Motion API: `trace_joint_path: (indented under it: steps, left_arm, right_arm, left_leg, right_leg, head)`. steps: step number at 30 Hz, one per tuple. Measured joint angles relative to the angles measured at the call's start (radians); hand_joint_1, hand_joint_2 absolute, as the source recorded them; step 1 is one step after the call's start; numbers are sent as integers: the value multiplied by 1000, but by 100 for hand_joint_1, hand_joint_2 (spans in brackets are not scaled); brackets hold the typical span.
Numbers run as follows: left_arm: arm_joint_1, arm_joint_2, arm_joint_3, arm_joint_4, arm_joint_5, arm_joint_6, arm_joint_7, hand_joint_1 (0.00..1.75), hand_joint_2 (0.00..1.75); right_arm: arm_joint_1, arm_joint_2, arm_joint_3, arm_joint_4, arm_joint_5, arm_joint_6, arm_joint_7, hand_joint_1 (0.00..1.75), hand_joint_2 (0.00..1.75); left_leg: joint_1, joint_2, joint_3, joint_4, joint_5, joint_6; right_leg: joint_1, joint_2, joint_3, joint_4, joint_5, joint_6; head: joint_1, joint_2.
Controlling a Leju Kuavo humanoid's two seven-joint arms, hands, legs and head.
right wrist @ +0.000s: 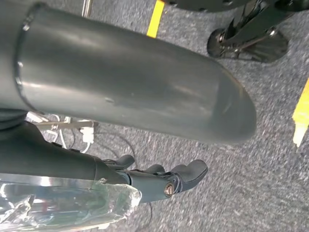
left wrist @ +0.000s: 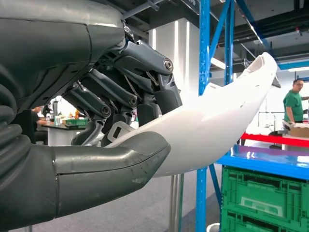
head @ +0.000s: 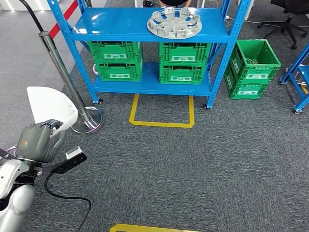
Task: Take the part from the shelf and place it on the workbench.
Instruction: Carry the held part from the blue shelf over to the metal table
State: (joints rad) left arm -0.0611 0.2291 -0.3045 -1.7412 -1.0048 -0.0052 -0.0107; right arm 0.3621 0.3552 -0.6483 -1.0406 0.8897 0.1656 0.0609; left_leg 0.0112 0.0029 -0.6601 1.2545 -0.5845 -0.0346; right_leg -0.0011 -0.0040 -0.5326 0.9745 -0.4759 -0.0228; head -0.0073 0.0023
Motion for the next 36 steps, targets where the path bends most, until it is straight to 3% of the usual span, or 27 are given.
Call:
trace_joint_path:
  steps: [3, 5, 7, 9, 11, 13, 14, 15, 17, 18, 20, 21, 23, 25, 27, 28, 29, 30, 31, 33, 35, 36]
  left_arm:
    - [1, 5, 7, -1, 0, 0, 0, 155, 175]
    - [0, 8, 12, -3, -1, 1, 0, 155, 175]
    - [5, 9, 16, -4, -1, 1, 0, 155, 175]
    - [10, 11, 21, -5, -2, 2, 0, 155, 175]
    - [13, 13, 26, -5, -4, 2, -1, 155, 175]
    - [21, 15, 32, -5, -5, 2, -4, 155, 175]
    - [26, 16, 35, -5, -6, 2, -6, 155, 175]
    - [30, 17, 37, -5, -6, 2, -7, 155, 175]
    - [34, 18, 42, -5, -6, 2, -10, 155, 175]
    - [34, 18, 43, -5, -6, 3, -10, 155, 175]
    - [33, 19, 45, -5, -7, 3, -11, 155, 175]
    - [33, 19, 46, -5, -7, 4, -12, 155, 175]
    - [36, 20, 48, -6, -8, 4, -12, 155, 175]
    - [35, 23, 51, -7, -8, 4, -13, 155, 175]
    - [31, 25, 53, -8, -9, 3, -13, 155, 175]
    - [30, 24, 53, -8, -10, 2, -13, 155, 175]
    - [31, 24, 53, -8, -12, 0, -13, 155, 175]
    - [33, 24, 53, -8, -14, -2, -13, 155, 175]
    - [34, 23, 53, -8, -16, -3, -12, 155, 175]
    - [32, 23, 54, -8, -20, -6, -10, 155, 175]
    - [26, 23, 56, -8, -21, -9, -8, 155, 175]
    - [25, 23, 56, -9, -22, -10, -6, 155, 175]
  right_arm:
    - [4, 0, 14, 0, 19, -22, 5, 0, 0]
    - [9, 0, 24, -2, 34, -37, 10, 0, 0]
    - [12, 0, 32, -4, 46, -48, 15, 0, 0]
    - [13, 0, 40, -5, 53, -54, 19, 0, 0]
    - [12, 0, 48, -5, 58, -61, 24, 0, 0]
    - [12, 0, 56, -5, 60, -68, 31, 0, 0]
    - [12, 0, 59, -5, 61, -70, 34, 0, 0]
    - [12, 0, 63, -5, 61, -73, 36, 0, 0]
    - [13, 0, 69, -5, 61, -79, 39, 0, 0]
    - [12, 0, 71, -5, 61, -80, 39, 0, 0]
    - [14, 0, 75, -6, 61, -82, 40, 0, 0]
    - [14, 0, 77, -6, 61, -83, 41, 0, 0]
    - [15, 0, 80, -6, 61, -85, 44, 0, 0]
    - [15, 1, 82, -7, 60, -87, 46, 0, 0]
    - [17, 2, 85, -8, 59, -87, 48, 0, 0]
    - [19, 2, 85, -8, 58, -88, 50, 0, 0]
    - [20, 2, 85, -8, 57, -88, 53, 0, 0]
    - [21, 2, 85, -9, 56, -89, 55, 0, 0]
    - [22, 2, 86, -9, 54, -88, 58, 0, 0]
    - [23, 2, 89, -12, 48, -83, 63, 0, 0]
    - [23, 2, 92, -17, 41, -72, 67, 0, 0]
    - [24, 2, 93, -20, 39, -66, 69, 0, 0]
  left_leg:
    - [-1, 27, 97, -179, 91, 3]
    - [-6, 47, 129, -255, 108, 14]
    - [-10, 36, 122, -262, 108, 30]
    - [-8, 20, 116, -267, 118, 45]
    - [-5, 4, 109, -270, 127, 58]
    - [-7, -11, 100, -269, 133, 62]
    - [-8, -20, 97, -269, 136, 63]
    - [-9, -29, 94, -268, 138, 62]
    - [-11, -51, 93, -268, 142, 59]
    - [-12, -61, 92, -268, 144, 56]
    - [-10, -82, 84, -265, 149, 47]
    - [-8, -92, 79, -264, 154, 41]
    - [-5, -112, 70, -264, 160, 28]
    - [-6, -87, 52, -232, 135, 16]
    - [-5, -35, 3, -120, 68, 3]
    - [-2, -20, -27, -51, 35, -3]
    - [2, -14, -47, 0, 18, -8]
    - [4, -10, -51, 17, 19, -11]
    - [6, -7, -35, -5, 39, -13]
    - [7, 23, 42, -136, 99, -13]
    - [1, 59, 100, -244, 128, 0]
    - [-2, 68, 108, -263, 127, 9]
  right_leg:
    - [3, -9, -5, 12, -2, 5]
    - [9, -18, -10, 19, -3, 13]
    - [10, -34, -15, 21, -2, 23]
    - [7, -35, -25, 39, -21, 35]
    - [5, -16, -66, 130, -83, 43]
    - [4, -3, -122, 265, -149, 45]
    - [4, 0, -138, 306, -161, 44]
    - [4, 2, -135, 307, -152, 42]
    - [4, 20, -75, 200, -88, 31]
    - [4, 46, -37, 127, -59, 23]
    - [3, 89, 14, 30, -34, 14]
    - [3, 96, 21, 16, -36, 13]
    - [2, 73, 25, 8, -30, 12]
    - [-4, 46, 27, -3, -20, 6]
    - [-5, 17, 27, -7, -17, 2]
    - [-4, 1, 25, -7, -16, 2]
    - [-4, -14, 24, -6, -17, 2]
    - [-4, -28, 23, -6, -17, 2]
    - [-4, -42, 23, -5, -18, 3]
    - [-2, -65, 26, -3, -21, 9]
    - [4, -84, 27, 2, -27, 19]
    - [7, -93, 27, 3, -29, 24]
  head:
    - [-2, 0]
    - [-4, 0]
    - [-4, 0]
    - [-3, 0]
    - [3, 0]
    - [7, 0]
    - [7, 0]
    - [7, 0]
    - [7, 0]
    - [7, 0]
    - [6, 0]
    - [5, 0]
    - [6, 0]
    - [-1, 0]
    - [-9, 0]
    - [-11, 0]
    - [-11, 0]
    - [-11, 0]
    - [-11, 0]
    - [-11, 0]
    - [-11, 0]
    - [-11, 0]
